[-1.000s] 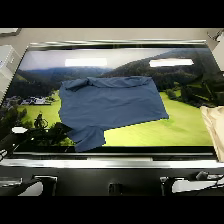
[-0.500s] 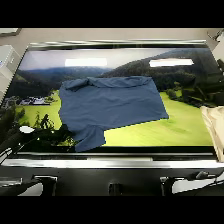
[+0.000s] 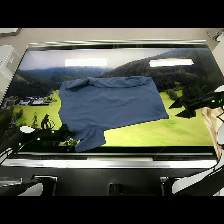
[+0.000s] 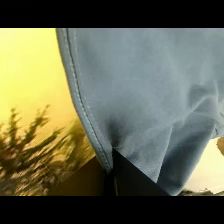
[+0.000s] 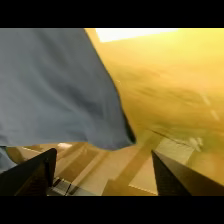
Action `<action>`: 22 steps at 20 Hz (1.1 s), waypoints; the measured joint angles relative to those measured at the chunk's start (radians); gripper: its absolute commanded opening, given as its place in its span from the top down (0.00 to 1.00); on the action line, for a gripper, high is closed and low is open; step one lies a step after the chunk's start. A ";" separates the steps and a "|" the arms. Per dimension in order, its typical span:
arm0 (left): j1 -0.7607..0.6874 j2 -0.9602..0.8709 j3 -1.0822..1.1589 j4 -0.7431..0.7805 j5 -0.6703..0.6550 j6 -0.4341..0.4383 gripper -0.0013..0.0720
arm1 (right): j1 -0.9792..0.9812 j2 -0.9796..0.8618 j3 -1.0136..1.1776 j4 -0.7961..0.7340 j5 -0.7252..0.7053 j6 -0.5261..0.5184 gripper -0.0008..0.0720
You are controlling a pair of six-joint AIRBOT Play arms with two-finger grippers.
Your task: Fold the clothes and pants, and hang the long-sleeved shirts on hangers.
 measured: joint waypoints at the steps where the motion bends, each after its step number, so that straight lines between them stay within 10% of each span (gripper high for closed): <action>1: 0.000 0.000 0.000 0.000 0.000 0.000 0.96 | 0.000 -0.005 -0.018 -0.001 -0.008 -0.004 0.08; 8: 0.000 0.000 0.000 0.000 -0.001 0.000 0.96 | 0.042 -0.014 -0.089 0.007 -0.066 -0.021 0.10; 12: 0.000 0.000 0.000 0.000 -0.001 0.000 0.96 | 0.111 -0.018 -0.097 -0.043 -0.145 -0.021 0.91; 22: 0.000 0.002 0.190 -0.014 -0.024 0.005 0.96 | 0.175 0.124 -0.096 0.106 -0.198 -0.101 0.94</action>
